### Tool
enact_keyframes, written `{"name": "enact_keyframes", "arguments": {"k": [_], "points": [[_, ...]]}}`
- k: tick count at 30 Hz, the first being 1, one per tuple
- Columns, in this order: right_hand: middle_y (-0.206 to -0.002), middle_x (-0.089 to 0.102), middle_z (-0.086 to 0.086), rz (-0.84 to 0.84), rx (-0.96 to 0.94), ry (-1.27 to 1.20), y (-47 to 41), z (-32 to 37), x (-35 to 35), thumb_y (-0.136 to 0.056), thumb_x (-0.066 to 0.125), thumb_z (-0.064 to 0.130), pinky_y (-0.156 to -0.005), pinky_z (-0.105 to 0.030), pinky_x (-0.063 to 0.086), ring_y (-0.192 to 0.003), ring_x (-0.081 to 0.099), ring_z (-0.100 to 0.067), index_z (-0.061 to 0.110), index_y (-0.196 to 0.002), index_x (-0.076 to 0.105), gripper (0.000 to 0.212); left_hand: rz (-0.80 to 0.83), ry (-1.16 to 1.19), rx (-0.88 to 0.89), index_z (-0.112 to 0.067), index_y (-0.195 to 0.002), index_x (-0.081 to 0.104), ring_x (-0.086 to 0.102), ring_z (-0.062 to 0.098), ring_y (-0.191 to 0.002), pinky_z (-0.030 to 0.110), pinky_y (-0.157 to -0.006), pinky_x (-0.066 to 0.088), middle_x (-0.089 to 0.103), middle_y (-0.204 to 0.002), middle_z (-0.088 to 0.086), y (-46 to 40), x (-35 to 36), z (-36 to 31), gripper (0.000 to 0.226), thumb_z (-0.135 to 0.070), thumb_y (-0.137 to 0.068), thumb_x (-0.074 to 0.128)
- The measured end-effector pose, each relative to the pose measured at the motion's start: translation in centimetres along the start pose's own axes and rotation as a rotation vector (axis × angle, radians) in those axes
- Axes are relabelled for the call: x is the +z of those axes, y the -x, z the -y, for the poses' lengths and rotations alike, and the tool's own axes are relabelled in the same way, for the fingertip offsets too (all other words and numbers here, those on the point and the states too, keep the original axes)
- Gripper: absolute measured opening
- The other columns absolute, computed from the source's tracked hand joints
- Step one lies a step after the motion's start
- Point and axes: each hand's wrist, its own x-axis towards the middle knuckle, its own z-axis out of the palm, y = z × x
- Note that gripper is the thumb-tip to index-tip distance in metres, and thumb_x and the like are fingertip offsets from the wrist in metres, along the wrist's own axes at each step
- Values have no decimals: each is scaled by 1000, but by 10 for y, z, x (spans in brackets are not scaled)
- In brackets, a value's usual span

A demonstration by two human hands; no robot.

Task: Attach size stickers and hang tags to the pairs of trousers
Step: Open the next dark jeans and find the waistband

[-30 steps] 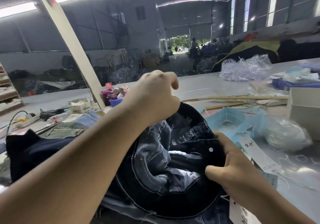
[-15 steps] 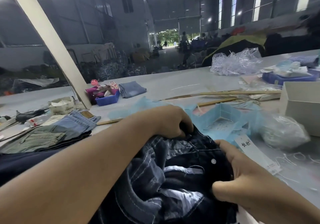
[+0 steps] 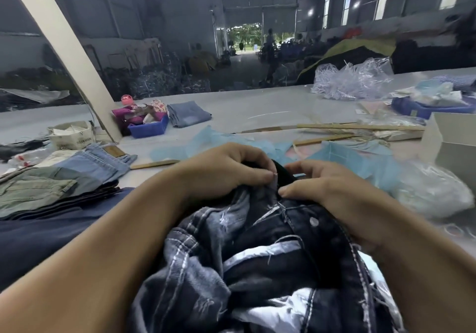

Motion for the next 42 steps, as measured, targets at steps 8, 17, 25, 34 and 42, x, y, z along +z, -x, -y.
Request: {"name": "enact_keyframes", "arguments": {"k": [8, 17, 25, 34, 42], "points": [[-62, 69, -9, 77, 29, -240, -12, -16, 9, -80, 59, -11, -45, -18, 49, -49, 65, -14, 4, -95, 64, 22, 19, -61, -129, -19, -72, 71, 57, 12, -65, 28, -72, 46, 67, -69, -1, 2, 2, -1, 29, -23, -98, 58], [-67, 72, -7, 70, -70, -278, -12, -26, 11, -50, 73, -10, -48, -19, 51, -53, 67, -15, 6, -94, 64, 48, -13, -3, -93, -21, -77, 73, 62, 13, -73, 33, -81, 49, 72, -80, 6, 7, 5, 2, 17, -22, -90, 62], [-78, 74, -11, 106, -106, -334, -10, -29, 7, -56, 63, 2, -54, -21, 54, -62, 70, -18, 8, -101, 64, 46, -37, -54, -7, -32, -78, 75, 64, 0, -75, 21, -75, 46, 73, -79, -11, 10, 4, 6, 11, -29, -70, 68], [-83, 73, -17, 181, -219, -158, 7, -40, 13, -68, 75, 8, -68, -40, 59, -76, 72, -32, 15, -91, 68, 26, -153, -414, 121, -54, -120, 50, 57, -15, -95, 16, -85, 45, 63, -102, -34, 47, 34, -5, 43, -51, -78, 58], [-53, 56, 6, -88, -277, 340, -23, -70, -17, -79, 73, 6, -47, -17, 36, -46, 44, -1, 25, -74, 62, 23, -55, -849, -333, -78, -117, 20, 36, -27, -106, 14, -97, 36, 32, -119, -53, 69, 19, -37, 102, -109, -20, 18]]}}
